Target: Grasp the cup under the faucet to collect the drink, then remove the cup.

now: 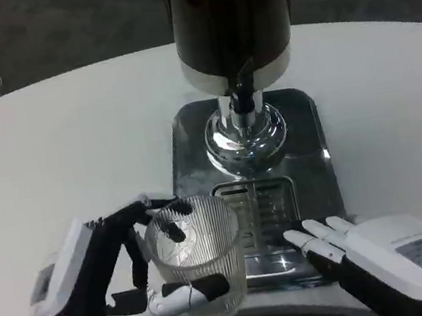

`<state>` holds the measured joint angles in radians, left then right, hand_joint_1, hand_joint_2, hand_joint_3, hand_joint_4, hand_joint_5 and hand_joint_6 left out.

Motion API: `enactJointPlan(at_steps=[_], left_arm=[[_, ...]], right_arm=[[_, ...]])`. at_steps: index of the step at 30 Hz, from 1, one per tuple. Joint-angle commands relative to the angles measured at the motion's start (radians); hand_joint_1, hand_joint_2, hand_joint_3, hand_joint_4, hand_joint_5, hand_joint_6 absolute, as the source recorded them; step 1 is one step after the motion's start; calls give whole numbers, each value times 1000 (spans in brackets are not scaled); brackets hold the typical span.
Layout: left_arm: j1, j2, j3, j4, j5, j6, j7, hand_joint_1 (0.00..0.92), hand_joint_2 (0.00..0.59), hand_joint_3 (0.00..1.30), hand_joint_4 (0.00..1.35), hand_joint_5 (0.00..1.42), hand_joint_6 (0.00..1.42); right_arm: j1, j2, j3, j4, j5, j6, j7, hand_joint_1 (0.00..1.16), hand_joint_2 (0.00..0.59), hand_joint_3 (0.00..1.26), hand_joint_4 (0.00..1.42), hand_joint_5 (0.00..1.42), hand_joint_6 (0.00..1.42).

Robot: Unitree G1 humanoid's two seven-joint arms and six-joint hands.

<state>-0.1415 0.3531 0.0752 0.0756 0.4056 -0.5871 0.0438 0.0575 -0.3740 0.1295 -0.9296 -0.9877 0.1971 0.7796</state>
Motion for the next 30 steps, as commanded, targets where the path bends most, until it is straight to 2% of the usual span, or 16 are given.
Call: enactJointPlan(at_steps=[1, 12, 21, 30], left_arm=[[-89, -16, -15, 84, 36, 4, 77, 493, 0, 989, 1057, 1185, 851], [-328, -14, -86, 316, 127, 32, 187, 493, 0, 990, 1057, 1185, 854], [-464, -18, -166, 489, 175, 55, 242, 495, 0, 991, 1057, 1185, 855], [-559, -23, -243, 646, 204, 44, 317, 495, 0, 993, 1057, 1185, 839]], right_arm=[[7, 8, -10, 0, 3, -1, 3, 513, 447, 54, 0, 0, 0], [27, 1, -36, -12, 41, -9, 2, 510, 447, 54, 0, 0, 0], [29, -18, -73, -9, 94, -14, -7, 510, 447, 54, 0, 0, 0], [29, -34, -98, 4, 131, -11, -14, 510, 447, 54, 0, 0, 0]])
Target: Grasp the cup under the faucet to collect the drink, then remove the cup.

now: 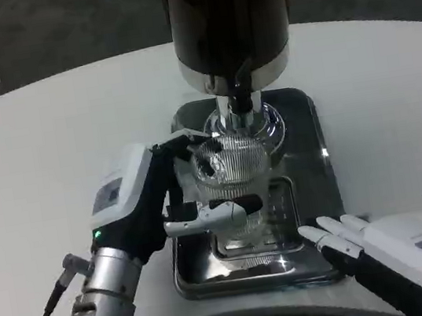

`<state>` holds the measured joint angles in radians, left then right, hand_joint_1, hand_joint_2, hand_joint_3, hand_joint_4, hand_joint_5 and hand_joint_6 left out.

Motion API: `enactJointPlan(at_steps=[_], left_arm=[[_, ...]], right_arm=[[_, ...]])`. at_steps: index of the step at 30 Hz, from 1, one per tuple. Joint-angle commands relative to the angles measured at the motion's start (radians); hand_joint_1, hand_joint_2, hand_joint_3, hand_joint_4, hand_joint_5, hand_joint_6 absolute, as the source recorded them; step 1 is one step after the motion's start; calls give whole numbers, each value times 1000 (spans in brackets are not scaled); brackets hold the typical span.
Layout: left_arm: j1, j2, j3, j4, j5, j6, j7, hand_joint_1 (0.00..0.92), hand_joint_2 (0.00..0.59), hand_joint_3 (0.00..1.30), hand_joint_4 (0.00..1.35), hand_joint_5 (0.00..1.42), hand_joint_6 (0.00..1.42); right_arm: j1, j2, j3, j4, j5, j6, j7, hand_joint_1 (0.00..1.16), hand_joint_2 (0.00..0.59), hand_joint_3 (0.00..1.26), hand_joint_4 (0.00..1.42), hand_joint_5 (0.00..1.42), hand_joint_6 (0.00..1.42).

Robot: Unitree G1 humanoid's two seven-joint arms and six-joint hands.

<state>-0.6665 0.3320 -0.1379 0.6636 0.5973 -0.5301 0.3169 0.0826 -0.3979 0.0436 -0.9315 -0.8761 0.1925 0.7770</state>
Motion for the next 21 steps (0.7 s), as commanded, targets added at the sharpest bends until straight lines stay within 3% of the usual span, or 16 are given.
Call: enactJointPlan(at_steps=[1, 7, 12, 14, 21], left_arm=[[-45, -1, -38, 72, 14, -18, 49, 495, 0, 993, 1057, 1185, 837], [-81, 10, -71, 122, 5, -40, 55, 456, 0, 898, 942, 1099, 745], [-95, 18, -82, 148, -11, -51, 41, 326, 2, 757, 727, 974, 618], [-99, 25, -83, 155, -20, -60, 29, 224, 17, 703, 647, 921, 580], [-96, 40, -78, 150, -40, -73, 4, 155, 8, 599, 491, 814, 536]], right_arm=[[4, -12, -14, 8, 22, -7, -13, 510, 447, 54, 0, 0, 0], [1, -17, -20, 21, 35, -3, -19, 510, 447, 54, 0, 0, 0], [-2, -19, -23, 28, 41, -2, -21, 510, 447, 54, 0, 0, 0], [-3, -19, -22, 33, 42, -2, -21, 510, 447, 54, 0, 0, 0], [-18, -18, -19, 47, 48, 1, -21, 510, 447, 54, 0, 0, 0]])
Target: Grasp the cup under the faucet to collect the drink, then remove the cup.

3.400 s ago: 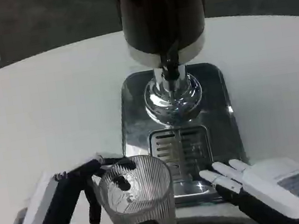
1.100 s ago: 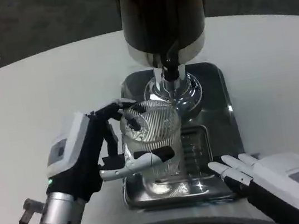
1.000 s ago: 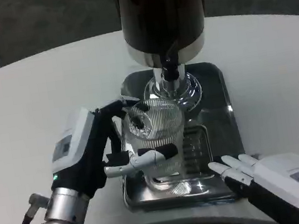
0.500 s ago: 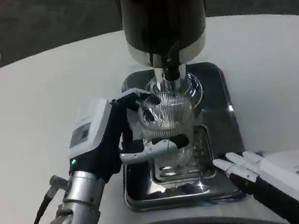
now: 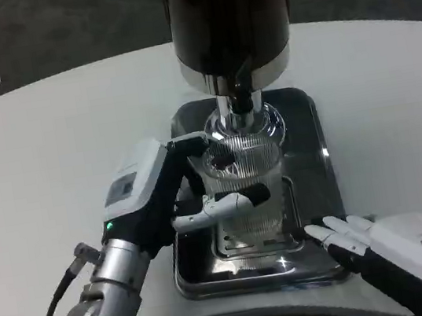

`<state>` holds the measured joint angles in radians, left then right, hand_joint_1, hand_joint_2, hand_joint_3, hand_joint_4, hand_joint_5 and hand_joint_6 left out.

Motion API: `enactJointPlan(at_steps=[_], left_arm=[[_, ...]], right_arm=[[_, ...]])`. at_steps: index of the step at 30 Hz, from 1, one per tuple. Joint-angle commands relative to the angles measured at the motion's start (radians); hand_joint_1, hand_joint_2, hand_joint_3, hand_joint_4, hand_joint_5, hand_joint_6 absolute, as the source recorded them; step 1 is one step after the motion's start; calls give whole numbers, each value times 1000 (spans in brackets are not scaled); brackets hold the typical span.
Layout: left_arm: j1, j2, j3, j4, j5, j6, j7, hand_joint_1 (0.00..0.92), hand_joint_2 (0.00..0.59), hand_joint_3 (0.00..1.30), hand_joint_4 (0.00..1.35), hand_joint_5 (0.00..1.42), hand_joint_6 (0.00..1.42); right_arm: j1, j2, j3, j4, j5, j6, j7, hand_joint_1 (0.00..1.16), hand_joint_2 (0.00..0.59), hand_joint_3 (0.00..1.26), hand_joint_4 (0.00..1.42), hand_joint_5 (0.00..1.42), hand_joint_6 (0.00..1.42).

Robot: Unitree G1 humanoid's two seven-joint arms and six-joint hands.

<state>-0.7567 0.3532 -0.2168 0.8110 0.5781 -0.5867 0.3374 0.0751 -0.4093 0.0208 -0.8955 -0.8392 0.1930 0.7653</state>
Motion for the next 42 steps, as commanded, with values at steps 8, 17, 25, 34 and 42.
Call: enactJointPlan(at_steps=[8, 17, 25, 34, 42], left_arm=[[0, 38, 2, -15, -35, -14, -35, 119, 0, 417, 343, 680, 488], [5, 47, 11, -23, -68, -33, -78, 99, 5, 271, 210, 513, 437], [60, 65, 61, -118, -142, -41, -122, 87, 11, 259, 208, 434, 437], [200, 110, 161, -398, -279, -23, -248, 74, 13, 267, 208, 385, 420], [241, 115, 205, -599, -461, 30, -437, 77, 21, 266, 241, 359, 343]], right_arm=[[-28, -3, 14, 24, 16, 11, -3, 509, 447, 57, 0, 0, 0], [-39, -5, 19, 31, 17, 24, -2, 508, 447, 63, 0, 0, 0], [-41, -4, 23, 34, 16, 31, -9, 508, 447, 63, 0, 0, 0], [-45, -5, 27, 33, 17, 38, -10, 508, 447, 63, 0, 0, 0], [-39, -6, 27, 21, 15, 39, -8, 508, 447, 63, 0, 0, 0]])
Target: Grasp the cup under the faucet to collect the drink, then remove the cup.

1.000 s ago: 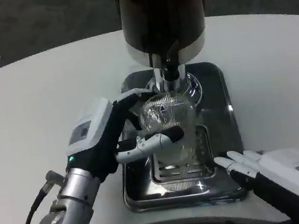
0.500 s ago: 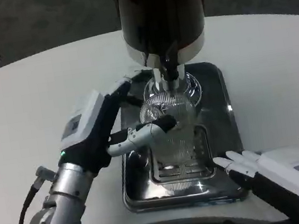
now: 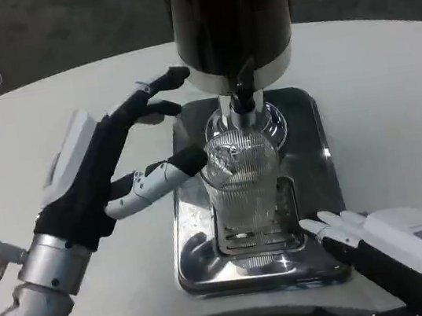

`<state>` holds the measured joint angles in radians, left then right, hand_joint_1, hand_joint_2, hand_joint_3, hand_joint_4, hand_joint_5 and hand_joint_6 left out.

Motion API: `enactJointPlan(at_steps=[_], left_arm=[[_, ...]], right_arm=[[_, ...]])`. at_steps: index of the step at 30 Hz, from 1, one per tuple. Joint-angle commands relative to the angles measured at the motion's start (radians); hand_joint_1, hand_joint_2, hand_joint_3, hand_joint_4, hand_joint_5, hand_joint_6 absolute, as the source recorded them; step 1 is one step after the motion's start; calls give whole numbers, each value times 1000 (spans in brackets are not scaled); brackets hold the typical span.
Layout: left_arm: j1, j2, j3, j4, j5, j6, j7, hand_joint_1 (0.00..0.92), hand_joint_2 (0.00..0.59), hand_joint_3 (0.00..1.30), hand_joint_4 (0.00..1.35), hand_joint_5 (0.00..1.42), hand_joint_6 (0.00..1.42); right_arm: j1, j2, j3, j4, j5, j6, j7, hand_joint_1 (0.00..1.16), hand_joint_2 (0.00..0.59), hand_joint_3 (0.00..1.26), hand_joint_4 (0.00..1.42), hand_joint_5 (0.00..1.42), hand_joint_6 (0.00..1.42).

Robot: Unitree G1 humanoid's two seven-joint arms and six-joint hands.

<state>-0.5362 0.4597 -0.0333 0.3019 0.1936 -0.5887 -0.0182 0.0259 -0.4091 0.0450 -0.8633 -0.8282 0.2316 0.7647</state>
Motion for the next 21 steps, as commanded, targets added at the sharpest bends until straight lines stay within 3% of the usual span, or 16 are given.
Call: enactJointPlan(at_steps=[1, 9, 21], left_arm=[[20, 6, 24, -108, -90, 40, -100, 77, 22, 264, 242, 359, 340], [-9, -9, 21, -207, -193, 116, -235, 59, 42, 216, 184, 296, 312], [-62, -50, 11, -251, -227, 206, -321, 40, 43, 157, 102, 229, 291]], right_arm=[[11, -6, 4, -13, 4, 0, -7, 508, 447, 63, 0, 0, 0], [26, -4, 6, -28, 2, -3, -8, 508, 447, 63, 0, 0, 0], [78, -4, -18, -68, 13, -6, -17, 508, 447, 63, 0, 0, 0]])
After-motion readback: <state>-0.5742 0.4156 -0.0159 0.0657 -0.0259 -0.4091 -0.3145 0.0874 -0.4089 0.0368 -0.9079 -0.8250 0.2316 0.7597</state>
